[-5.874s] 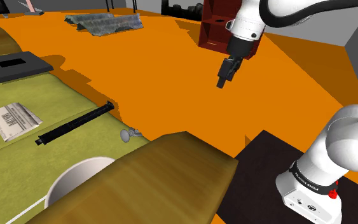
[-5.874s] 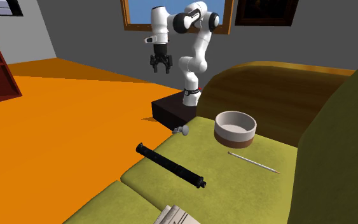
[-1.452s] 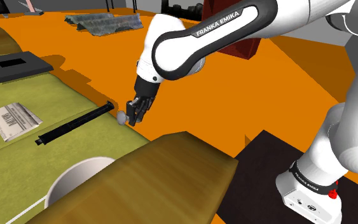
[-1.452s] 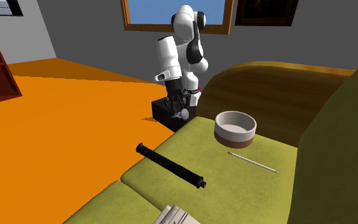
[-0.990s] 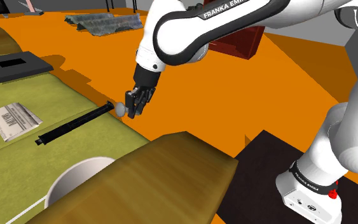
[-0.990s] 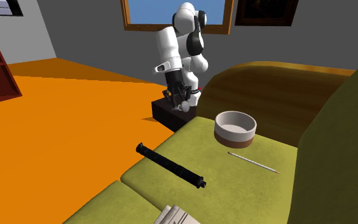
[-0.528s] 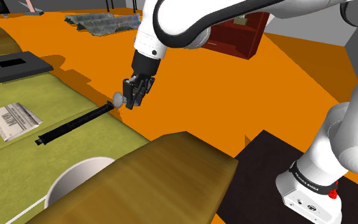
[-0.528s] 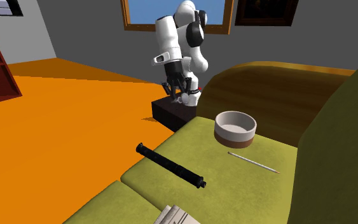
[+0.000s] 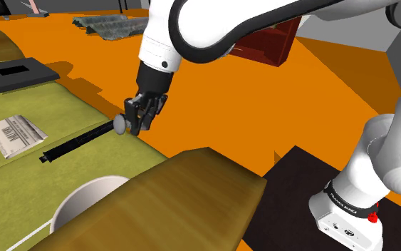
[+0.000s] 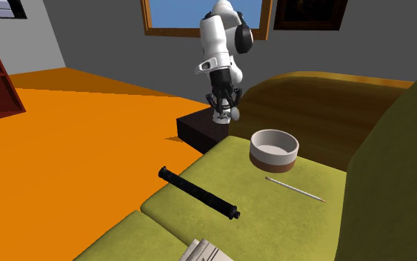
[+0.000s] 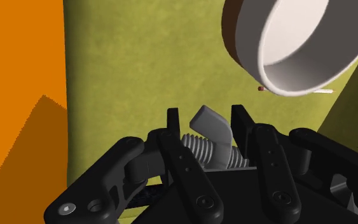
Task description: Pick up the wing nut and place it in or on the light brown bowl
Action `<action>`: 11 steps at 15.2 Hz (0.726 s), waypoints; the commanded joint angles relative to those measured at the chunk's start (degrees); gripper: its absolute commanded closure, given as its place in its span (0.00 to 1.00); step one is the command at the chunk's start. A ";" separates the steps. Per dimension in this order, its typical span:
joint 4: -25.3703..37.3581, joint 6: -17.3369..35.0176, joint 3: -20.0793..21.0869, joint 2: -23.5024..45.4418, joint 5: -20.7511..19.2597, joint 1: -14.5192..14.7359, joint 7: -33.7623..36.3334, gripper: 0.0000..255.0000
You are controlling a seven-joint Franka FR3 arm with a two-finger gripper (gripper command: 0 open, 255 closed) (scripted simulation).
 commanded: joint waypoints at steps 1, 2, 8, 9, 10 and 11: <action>-0.27 0.80 1.02 -0.15 -0.89 1.46 2.93 1.00; -0.36 1.25 1.54 -0.08 -1.42 2.24 4.45 1.00; 0.57 3.47 4.51 1.48 -5.65 7.13 14.20 1.00; 0.96 3.73 4.94 1.93 -6.53 8.01 15.92 1.00; 1.43 3.96 5.35 2.44 -7.46 8.91 17.67 1.00; 1.97 4.15 5.74 3.01 -8.45 9.82 19.44 1.00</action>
